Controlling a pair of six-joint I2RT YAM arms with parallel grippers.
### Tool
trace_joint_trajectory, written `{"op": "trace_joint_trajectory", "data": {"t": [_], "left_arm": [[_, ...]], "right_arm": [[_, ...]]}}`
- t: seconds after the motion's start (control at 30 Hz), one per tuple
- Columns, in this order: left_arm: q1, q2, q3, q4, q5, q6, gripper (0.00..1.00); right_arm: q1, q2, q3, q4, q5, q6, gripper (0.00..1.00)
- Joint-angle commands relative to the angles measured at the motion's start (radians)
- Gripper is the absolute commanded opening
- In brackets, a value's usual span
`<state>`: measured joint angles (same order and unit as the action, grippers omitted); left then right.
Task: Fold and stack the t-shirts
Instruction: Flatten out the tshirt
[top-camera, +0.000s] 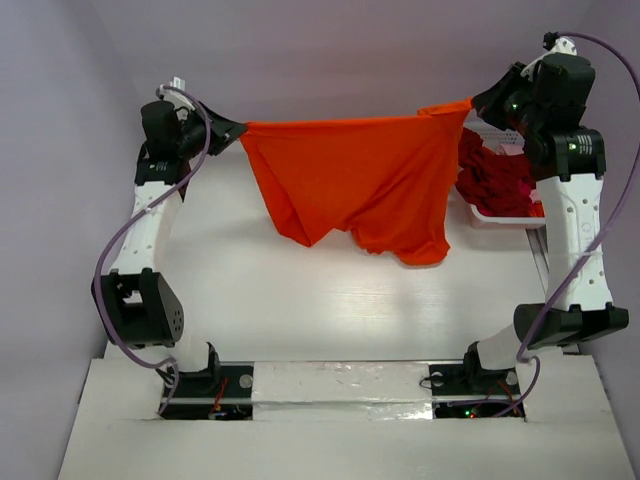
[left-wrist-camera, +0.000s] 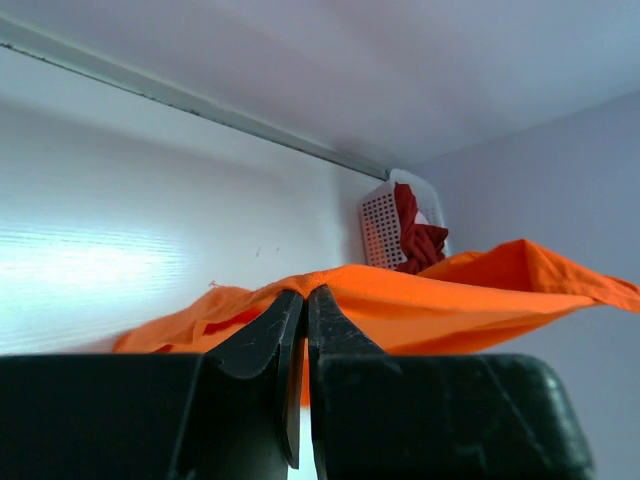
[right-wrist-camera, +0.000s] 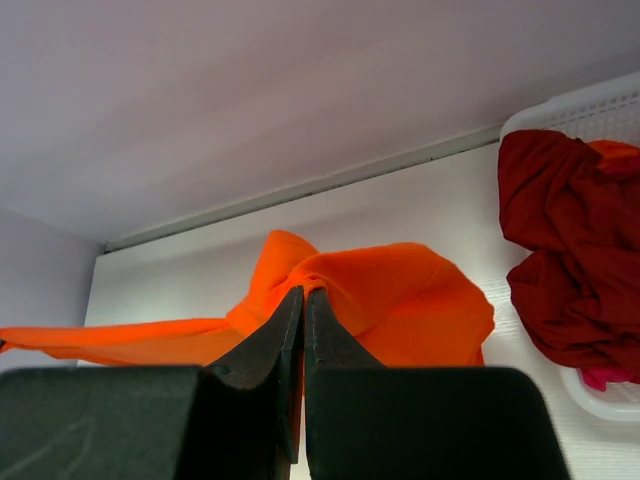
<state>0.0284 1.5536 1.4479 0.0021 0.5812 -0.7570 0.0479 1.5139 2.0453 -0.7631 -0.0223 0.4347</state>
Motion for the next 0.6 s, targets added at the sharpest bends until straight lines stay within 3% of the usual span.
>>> {"op": "trace_joint_trajectory", "data": {"t": [0.0, 0.57], "left_arm": [[0.016, -0.058, -0.004, 0.039, -0.020, -0.018, 0.00], [0.036, -0.249, 0.011, 0.110, 0.040, -0.140, 0.00]], "right_arm": [[-0.014, -0.014, 0.029, 0.028, 0.016, 0.004, 0.00], [-0.034, -0.106, 0.020, 0.056, -0.056, 0.018, 0.00]]}}
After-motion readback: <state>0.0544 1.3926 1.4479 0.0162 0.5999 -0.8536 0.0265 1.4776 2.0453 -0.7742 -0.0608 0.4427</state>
